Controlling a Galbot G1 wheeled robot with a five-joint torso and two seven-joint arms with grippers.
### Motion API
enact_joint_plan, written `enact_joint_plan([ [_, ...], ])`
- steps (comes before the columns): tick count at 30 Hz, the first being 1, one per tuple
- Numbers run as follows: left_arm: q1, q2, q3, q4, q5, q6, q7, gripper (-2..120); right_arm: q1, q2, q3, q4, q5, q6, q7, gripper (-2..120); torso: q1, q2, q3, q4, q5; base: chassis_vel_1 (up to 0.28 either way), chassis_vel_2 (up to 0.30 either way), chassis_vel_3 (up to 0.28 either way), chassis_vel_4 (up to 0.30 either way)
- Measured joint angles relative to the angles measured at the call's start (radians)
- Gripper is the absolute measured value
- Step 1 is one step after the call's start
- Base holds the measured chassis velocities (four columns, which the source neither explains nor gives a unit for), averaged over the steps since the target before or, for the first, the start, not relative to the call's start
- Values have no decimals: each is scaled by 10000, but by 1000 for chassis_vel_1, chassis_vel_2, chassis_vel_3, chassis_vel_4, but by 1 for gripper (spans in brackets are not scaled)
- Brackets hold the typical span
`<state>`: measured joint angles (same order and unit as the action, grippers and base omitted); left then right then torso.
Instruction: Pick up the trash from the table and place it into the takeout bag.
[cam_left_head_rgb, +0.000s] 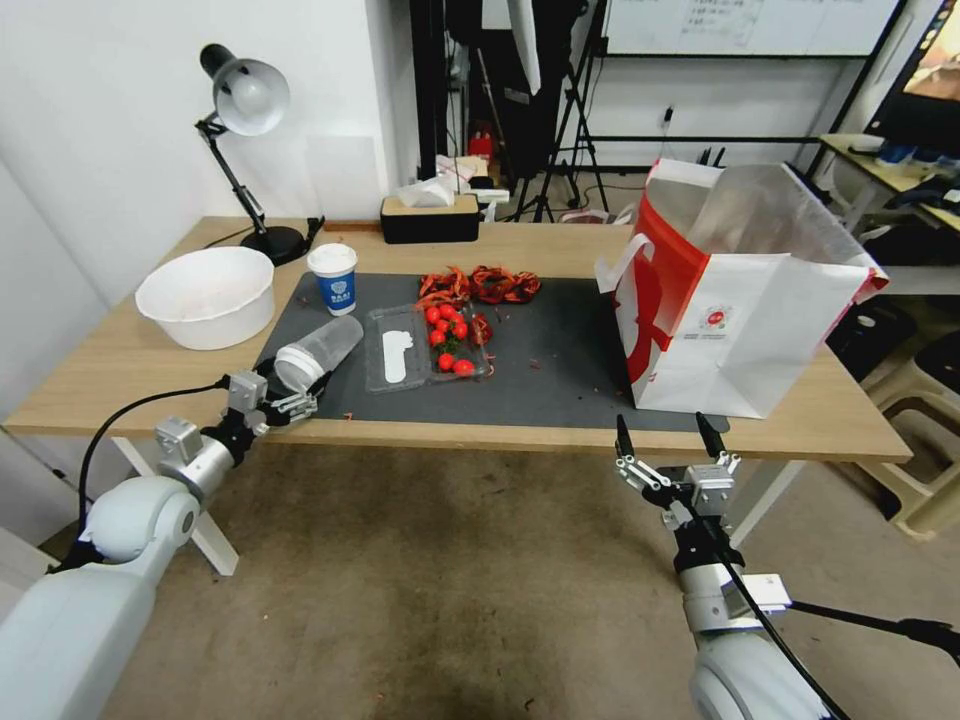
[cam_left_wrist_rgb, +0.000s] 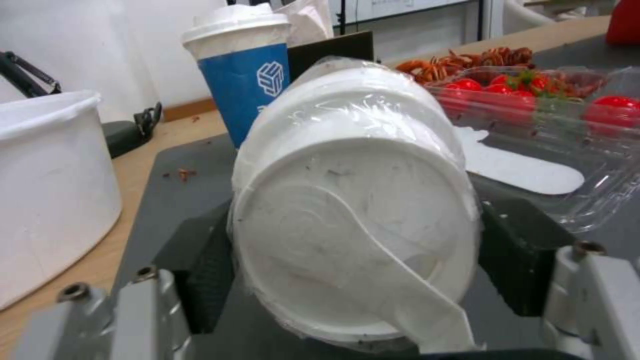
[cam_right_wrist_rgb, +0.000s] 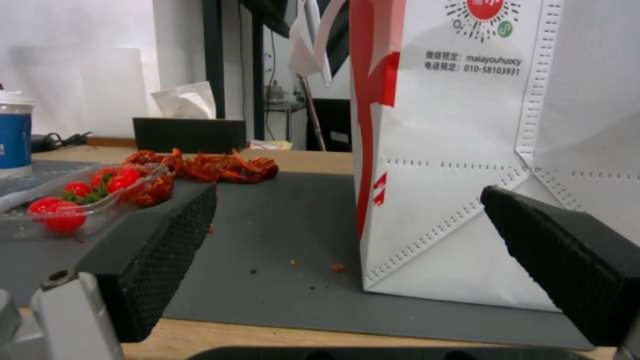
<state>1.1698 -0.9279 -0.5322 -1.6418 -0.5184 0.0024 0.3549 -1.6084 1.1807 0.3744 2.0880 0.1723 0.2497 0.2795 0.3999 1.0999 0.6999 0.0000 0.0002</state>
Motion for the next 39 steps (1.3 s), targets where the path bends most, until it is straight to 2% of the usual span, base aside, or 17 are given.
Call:
enact_joint_plan([
  [13, -123, 188, 70, -349, -89, -532, 250, 70, -21, 50, 21, 1, -32, 16, 4, 99, 1, 0, 1, 0, -1, 0, 0, 0, 0],
  [14, -302, 377, 229, -603, -453, -797, 496, 70, -19, 70, 32, 1, -37, 17, 7, 99, 1, 0, 1, 0, -3, 0, 0, 0, 0],
  [20, -954, 821, 728, -831, -1256, -1175, 1114, 70, -18, 122, 40, -6, -40, 21, 11, 99, 0, 0, 1, 0, -3, 0, 0, 0, 0],
  [22, -1466, 1058, 1130, -843, -1663, -1307, 1323, 70, -15, 134, 52, -8, -39, 32, 11, 99, 0, 0, 1, -1, 0, 0, 0, 0, 0],
  [23, -2004, 1250, 1585, -833, -2001, -1357, 1426, 70, -9, 138, 72, -8, -38, 43, 10, 99, 1, 0, 1, -4, -1, 0, 0, 0, 0],
  [25, -2283, 1324, 1809, -800, -2159, -1367, 1467, 70, -2, 138, 83, -8, -35, 47, 8, 99, 1, 0, 1, -1, -4, 0, 0, 0, 0],
  [26, -2988, 1458, 2401, -686, -2458, -1383, 1518, 70, 24, 132, 113, -5, -20, 58, 3, 99, 1, 0, 1, 2, -1, 0, 0, 0, 0],
  [28, -5149, 1580, 4453, -129, -3090, -1420, 1576, 70, 129, 86, 150, 4, 10, 64, -8, 99, 2, 0, 1, 0, -1, 0, 0, 0, 0],
  [29, -5149, 1580, 4453, -129, -3090, -1420, 1576, 70, 129, 86, 150, 4, 10, 64, -8, 99, 2, 0, 1, 0, -1, 0, 0, 0, 0],
  [31, -6942, 1356, 6115, 501, -3460, -1473, 1618, 70, 242, 60, 161, 0, 25, 45, -12, 99, 2, 0, 2, -3, -4, 0, 0, 0, 0],
  [32, -6942, 1356, 6115, 501, -3460, -1473, 1618, 70, 242, 60, 161, 0, 25, 45, -12, 99, 2, 0, 2, -3, -4, 0, 0, 0, 0],
  [33, -7629, 1179, 6594, 760, -3567, -1479, 1659, 70, 291, 48, 165, -23, 29, 36, -14, 99, 2, -1, 2, 2, 3, 0, 0, 0, 0],
  [35, -9546, 396, 7935, 1549, -3818, -1466, 1701, 70, 405, -26, 187, -121, 51, 16, -19, 99, 2, -1, 1, -1, 6, 0, 0, 0, 0],
  [37, -9798, 254, 8158, 1668, -3863, -1450, 1698, 70, 424, -38, 190, -139, 54, 16, -20, 99, 2, 0, 2, 1, 3, 0, 0, 0, 0],
  [39, -10801, -428, 9202, 2164, -4056, -1387, 1653, 70, 490, -66, 198, -207, 59, 14, -22, 99, 2, 0, 2, 1, 1, 0, 0, 0, 0],
])
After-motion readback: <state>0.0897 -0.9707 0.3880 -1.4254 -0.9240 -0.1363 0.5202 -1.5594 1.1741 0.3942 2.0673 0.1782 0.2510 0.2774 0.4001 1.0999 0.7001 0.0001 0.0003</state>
